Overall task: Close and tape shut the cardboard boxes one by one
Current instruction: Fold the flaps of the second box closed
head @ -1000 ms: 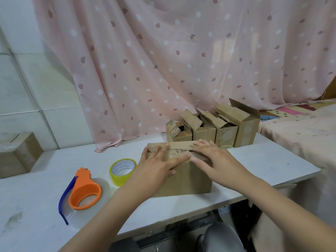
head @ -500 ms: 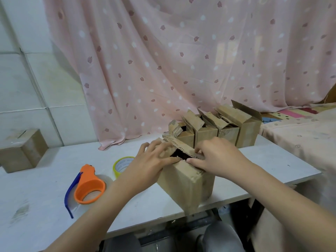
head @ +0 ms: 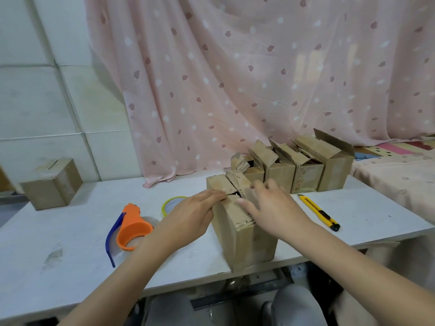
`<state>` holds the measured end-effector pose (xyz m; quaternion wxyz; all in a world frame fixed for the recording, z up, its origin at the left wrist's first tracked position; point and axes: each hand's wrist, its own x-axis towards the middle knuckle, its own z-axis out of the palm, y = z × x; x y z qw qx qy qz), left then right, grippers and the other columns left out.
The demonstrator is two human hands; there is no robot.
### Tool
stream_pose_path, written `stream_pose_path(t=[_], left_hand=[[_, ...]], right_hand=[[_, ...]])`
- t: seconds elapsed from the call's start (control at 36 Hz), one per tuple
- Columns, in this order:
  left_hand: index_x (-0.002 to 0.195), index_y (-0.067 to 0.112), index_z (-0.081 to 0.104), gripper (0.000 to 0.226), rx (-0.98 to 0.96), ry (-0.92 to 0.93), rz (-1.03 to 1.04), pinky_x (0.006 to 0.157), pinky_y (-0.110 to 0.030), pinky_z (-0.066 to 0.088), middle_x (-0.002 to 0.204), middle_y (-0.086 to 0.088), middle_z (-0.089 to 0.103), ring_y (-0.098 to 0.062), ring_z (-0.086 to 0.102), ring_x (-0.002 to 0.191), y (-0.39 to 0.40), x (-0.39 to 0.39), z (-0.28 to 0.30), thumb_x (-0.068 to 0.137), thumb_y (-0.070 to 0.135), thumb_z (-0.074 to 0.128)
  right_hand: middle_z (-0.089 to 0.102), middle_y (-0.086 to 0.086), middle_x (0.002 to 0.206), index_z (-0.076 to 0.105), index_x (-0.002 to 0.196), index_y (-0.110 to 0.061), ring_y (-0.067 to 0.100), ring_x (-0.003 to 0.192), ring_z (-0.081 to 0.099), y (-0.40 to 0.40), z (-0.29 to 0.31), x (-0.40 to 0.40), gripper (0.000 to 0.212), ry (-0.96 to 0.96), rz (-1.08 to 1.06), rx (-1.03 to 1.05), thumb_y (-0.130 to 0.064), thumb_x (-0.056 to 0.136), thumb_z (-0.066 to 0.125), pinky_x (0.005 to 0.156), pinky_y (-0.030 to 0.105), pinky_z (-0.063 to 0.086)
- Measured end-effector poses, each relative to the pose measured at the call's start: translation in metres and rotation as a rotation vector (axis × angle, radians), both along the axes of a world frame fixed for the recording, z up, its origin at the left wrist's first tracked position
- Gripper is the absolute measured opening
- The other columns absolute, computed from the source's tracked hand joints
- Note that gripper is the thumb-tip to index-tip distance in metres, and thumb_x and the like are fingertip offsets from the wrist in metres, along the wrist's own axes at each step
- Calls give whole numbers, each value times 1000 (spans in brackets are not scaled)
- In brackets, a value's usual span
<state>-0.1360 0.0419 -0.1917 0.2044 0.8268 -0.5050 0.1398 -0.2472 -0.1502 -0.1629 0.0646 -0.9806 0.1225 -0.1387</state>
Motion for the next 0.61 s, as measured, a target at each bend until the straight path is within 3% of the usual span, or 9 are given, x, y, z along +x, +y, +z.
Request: stream_pose_path(t=[0.08,0.14,0.25,0.36,0.42,0.5,0.61], left_hand=[[146,22,45,60,17,46,-6,101,3,9,149,14,45,-1,25,137,1,1,2,93,-5,40],[148,29,37,63,38,95,-19,102,1,10,141,20,47,-1,34,128,1,0,4,94,-4,37],[142,33,33,58,64,147,-17,114,-24,25,144,17,45,-1,39,127,7,10,5,94,0,41],[135,33,49,45,65,57,291,89,-33,44,139,8,49,-17,42,128,30,27,12,95,14,50],[135,29,49,41,137,23,525,87,-37,44,131,-1,55,-26,47,122,50,39,14,95,21,52],[137,14,39,44,350,228,827,93,-41,44,130,-16,51,-36,49,120,83,47,22,97,31,50],[142,4,36,49,610,473,916,98,-33,43,141,-15,47,-30,51,127,106,34,35,105,36,40]], right_hand=[[38,2,152,39,149,-23,26,142,33,2,0,3,58,-39,204,44,-55,102,30,116,40,28],[29,-2,161,33,155,-21,18,151,18,6,0,5,68,30,332,19,-58,99,19,125,43,10],[15,-1,167,23,158,-15,15,154,7,13,-6,7,89,167,357,-56,-66,90,-3,125,42,0],[10,-1,168,17,160,-15,13,154,0,17,-6,7,72,176,320,-80,-56,101,6,125,40,-4],[9,-1,168,15,160,-15,13,154,-1,18,-7,8,72,187,311,-96,-56,101,6,125,39,-4],[12,-1,167,18,160,-15,13,154,1,20,-8,11,74,190,301,-103,-57,100,5,125,39,-4],[14,-1,167,19,159,-15,12,154,3,22,-9,14,86,194,288,-90,-63,91,-2,125,39,-3]])
